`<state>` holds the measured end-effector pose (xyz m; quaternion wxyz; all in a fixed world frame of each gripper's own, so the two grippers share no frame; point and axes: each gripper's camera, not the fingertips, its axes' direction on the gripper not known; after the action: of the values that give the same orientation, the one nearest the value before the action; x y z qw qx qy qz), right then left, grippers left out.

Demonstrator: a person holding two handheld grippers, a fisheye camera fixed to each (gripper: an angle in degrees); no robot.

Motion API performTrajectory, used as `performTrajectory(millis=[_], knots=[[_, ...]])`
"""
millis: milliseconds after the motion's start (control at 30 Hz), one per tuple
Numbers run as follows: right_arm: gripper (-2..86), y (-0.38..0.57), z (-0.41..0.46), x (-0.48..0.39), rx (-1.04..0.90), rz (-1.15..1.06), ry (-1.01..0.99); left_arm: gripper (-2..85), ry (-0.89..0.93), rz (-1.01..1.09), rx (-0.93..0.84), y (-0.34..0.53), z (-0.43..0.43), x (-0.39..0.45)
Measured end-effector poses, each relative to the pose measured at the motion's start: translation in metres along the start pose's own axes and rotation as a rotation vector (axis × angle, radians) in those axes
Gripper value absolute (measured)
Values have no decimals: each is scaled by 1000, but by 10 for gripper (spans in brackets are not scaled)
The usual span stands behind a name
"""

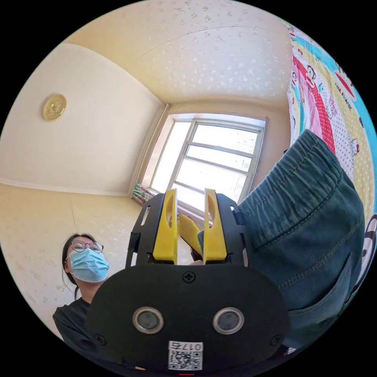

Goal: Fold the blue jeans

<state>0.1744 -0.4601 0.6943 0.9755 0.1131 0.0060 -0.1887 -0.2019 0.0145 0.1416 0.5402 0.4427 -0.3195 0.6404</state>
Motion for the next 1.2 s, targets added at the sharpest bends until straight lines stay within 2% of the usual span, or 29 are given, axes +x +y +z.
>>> performTrajectory(millis=[133,233,400,533,633,700,733,800,867,900,967,1100,1200], knots=[[113,-13,-19,13,39,34,-97,130,-22,-65,40,-9,-16,-26],[118,-19,-37,38,110,119,-239,159,-65,-73,49,-17,-25,-36],[118,-37,-68,83,280,163,-522,146,-112,-69,56,-43,-19,-67],[113,-65,-104,95,365,86,-533,142,-112,-128,-44,-73,24,-134],[119,-81,-167,101,400,24,-339,137,-123,-201,-166,-74,73,-213],[119,-78,-230,98,458,40,-72,115,-126,-296,-292,-59,105,-266],[119,-75,-242,91,472,31,-5,101,-81,-358,-353,-43,123,-296],[123,-61,-271,52,441,-27,272,80,-73,-443,-384,-15,138,-329],[129,-51,-284,21,383,-69,463,49,-144,-381,-377,1,142,-336],[135,-41,-294,4,385,-74,569,41,-212,-279,-372,3,141,-329],[142,-24,-310,-12,433,-46,675,52,-269,-190,-372,3,141,-320],[143,-2,-314,9,414,85,812,93,-228,-204,-355,-4,136,-321],[138,-5,-290,48,391,127,765,101,-184,-244,-346,-11,127,-332]])
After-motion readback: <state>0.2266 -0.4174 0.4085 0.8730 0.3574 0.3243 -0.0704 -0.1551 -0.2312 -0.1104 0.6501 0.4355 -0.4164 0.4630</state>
